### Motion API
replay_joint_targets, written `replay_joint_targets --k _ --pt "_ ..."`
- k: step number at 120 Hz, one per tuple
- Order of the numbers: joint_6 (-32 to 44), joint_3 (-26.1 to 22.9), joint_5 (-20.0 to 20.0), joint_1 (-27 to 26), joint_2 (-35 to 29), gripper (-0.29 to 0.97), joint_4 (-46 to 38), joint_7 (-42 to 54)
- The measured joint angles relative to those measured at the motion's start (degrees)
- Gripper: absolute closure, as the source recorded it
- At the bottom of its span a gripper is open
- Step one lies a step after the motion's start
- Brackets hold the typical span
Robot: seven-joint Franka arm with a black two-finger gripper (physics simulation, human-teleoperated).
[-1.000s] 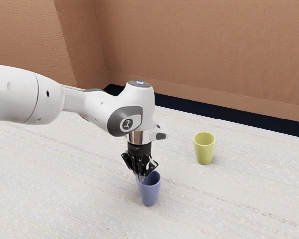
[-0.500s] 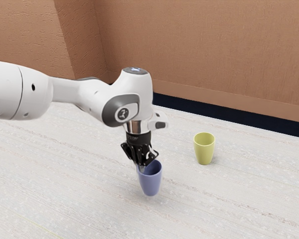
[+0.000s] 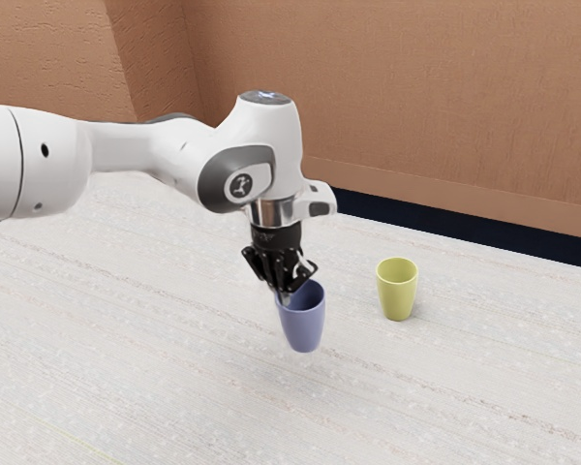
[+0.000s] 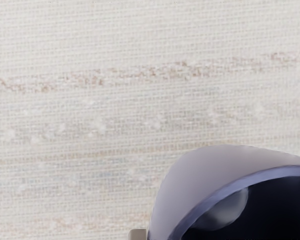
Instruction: Place the left cup onto the right cup
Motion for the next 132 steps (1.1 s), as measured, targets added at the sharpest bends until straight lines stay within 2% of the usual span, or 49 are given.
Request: replay_joint_targets --k 73,132 --pt "-7.2 -0.3 1.4 0.0 1.1 0.78 8.7 0.2" --pt "-11.1 -1.0 1.5 -1.0 5.3 0.78 17.0 0.4"
